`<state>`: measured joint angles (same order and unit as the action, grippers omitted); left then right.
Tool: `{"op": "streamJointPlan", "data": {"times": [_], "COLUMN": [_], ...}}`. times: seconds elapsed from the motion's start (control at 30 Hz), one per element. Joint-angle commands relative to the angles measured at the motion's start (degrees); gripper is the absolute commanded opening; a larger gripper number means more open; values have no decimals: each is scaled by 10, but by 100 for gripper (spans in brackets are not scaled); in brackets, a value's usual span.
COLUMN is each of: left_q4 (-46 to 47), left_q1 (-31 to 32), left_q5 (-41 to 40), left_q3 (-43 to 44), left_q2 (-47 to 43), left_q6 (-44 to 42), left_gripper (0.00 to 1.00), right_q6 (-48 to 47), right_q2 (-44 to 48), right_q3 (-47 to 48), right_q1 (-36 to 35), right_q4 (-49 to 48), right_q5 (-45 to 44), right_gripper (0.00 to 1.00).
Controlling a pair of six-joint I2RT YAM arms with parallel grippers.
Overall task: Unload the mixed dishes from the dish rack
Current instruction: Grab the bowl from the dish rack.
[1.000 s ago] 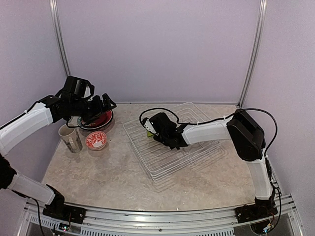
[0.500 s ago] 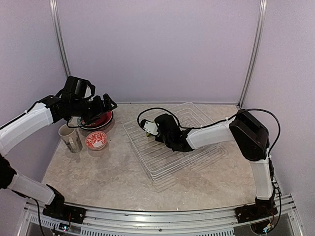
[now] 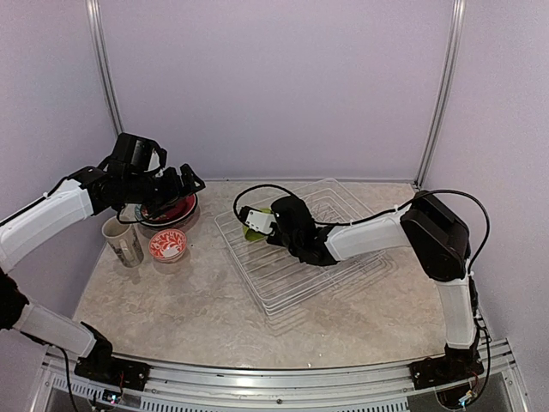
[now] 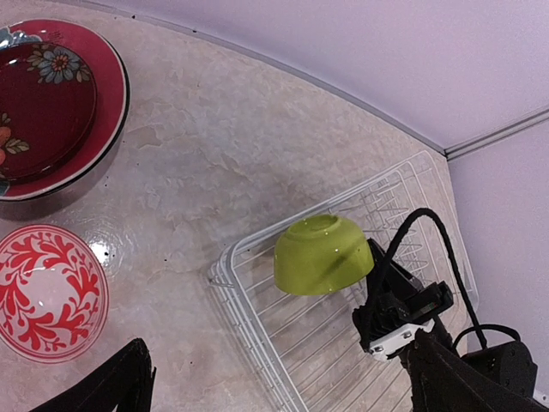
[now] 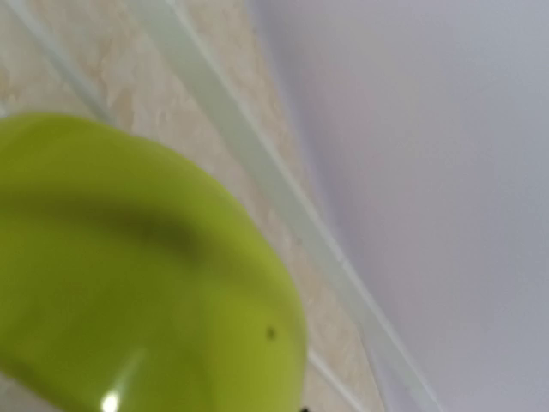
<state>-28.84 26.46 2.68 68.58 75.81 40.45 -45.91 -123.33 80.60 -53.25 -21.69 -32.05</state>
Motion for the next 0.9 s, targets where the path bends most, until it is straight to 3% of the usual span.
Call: {"op": "streamJointPlan", "data": {"times": [0.0,0.3,0.5,0.7,0.87], "left_q4": [-1,2,0,1,1], "left_q1": [3,4,5,5,9], "left_q5": [0,6,19,39,79], "left_q3": [10,19,28,36,52], "left_q2": [5,14,21,31,44], "left_q6": [-1,-3,-5,0,0], "left_gripper": [99,99,99,99,99], "right_q6": [-10,10,83,275,484], "right_q2": [13,46,90,123,142], "right_q3": [-15,-39,-56,-30,6], "right_q1": [-6,-8,-8,6,43], "right_q4": [-31,-46,-7,139,299], "right_q5": [17,6,-18,-4,128], "right_gripper": [3,0,0,0,0]}}
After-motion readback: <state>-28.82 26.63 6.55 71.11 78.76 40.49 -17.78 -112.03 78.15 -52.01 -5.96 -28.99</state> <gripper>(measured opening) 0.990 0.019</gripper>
